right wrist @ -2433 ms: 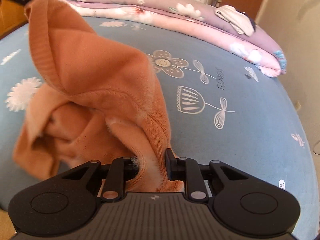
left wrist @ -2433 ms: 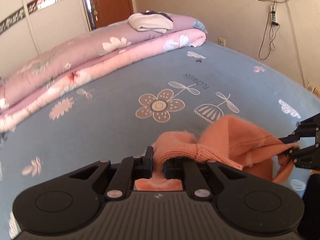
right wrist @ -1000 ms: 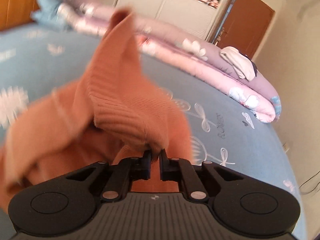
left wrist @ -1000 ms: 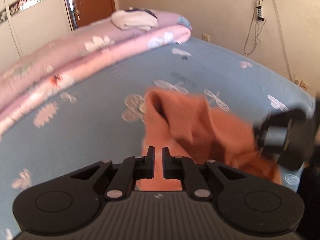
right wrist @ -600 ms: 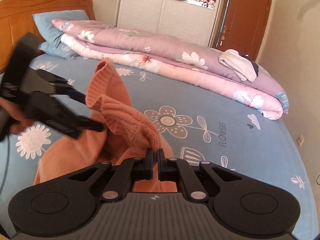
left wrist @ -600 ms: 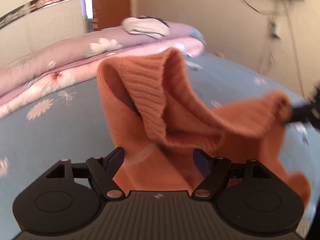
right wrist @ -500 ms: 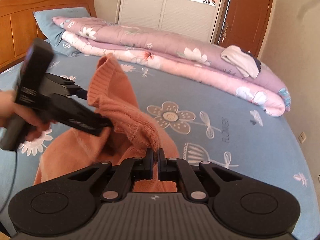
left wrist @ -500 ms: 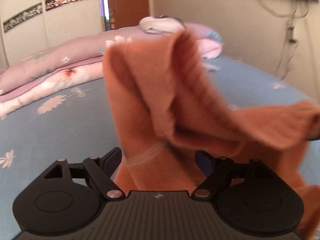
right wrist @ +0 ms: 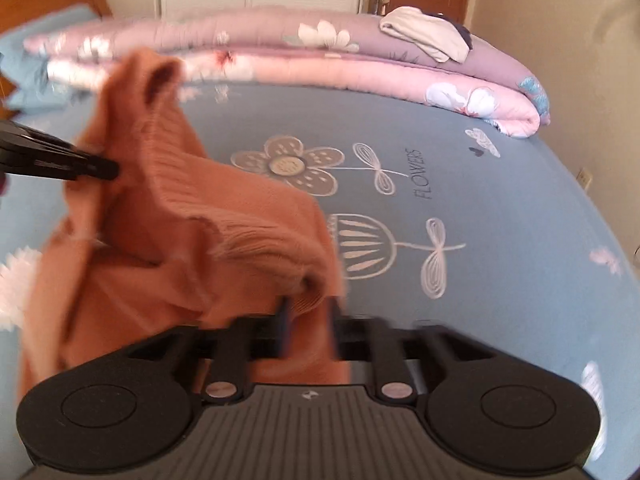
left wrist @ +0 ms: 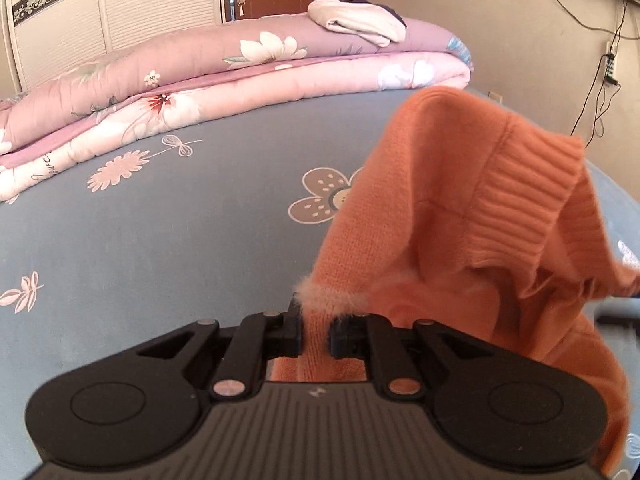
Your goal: Fold clothes
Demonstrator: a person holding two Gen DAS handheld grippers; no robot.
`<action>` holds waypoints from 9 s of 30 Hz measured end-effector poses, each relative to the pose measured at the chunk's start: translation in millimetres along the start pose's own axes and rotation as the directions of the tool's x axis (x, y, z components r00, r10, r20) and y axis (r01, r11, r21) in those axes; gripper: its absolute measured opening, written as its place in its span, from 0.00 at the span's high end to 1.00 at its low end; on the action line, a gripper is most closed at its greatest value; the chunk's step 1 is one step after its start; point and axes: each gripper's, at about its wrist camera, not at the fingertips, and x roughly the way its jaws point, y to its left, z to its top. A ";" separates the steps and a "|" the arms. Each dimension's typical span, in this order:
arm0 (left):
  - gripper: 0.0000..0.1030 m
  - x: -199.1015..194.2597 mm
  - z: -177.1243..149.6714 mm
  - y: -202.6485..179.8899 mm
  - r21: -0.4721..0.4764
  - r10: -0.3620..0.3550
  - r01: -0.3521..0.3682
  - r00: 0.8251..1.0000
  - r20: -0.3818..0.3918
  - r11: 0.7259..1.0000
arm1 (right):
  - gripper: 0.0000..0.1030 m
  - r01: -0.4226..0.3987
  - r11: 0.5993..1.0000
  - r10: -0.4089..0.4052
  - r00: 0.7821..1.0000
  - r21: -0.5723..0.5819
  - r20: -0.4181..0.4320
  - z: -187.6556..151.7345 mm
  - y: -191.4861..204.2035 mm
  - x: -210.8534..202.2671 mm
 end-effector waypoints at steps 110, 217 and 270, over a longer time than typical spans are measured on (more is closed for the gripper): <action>0.97 -313.1 67.2 -91.1 0.781 0.167 -0.012 0.979 -0.119 0.624 | 0.89 -0.118 0.701 0.034 0.991 -0.704 -0.132 117.0 59.7 -276.9; 0.39 -90.7 -104.4 26.5 0.097 -0.083 0.150 0.864 -0.496 0.984 | 0.36 -0.298 0.944 0.218 0.884 -0.138 -0.414 -52.9 66.6 -5.2; 0.93 -125.3 -224.2 -24.0 -0.172 0.059 -0.134 0.922 -0.382 0.976 | 0.86 -0.075 0.997 0.066 0.960 -0.022 -0.270 -103.6 65.3 -69.1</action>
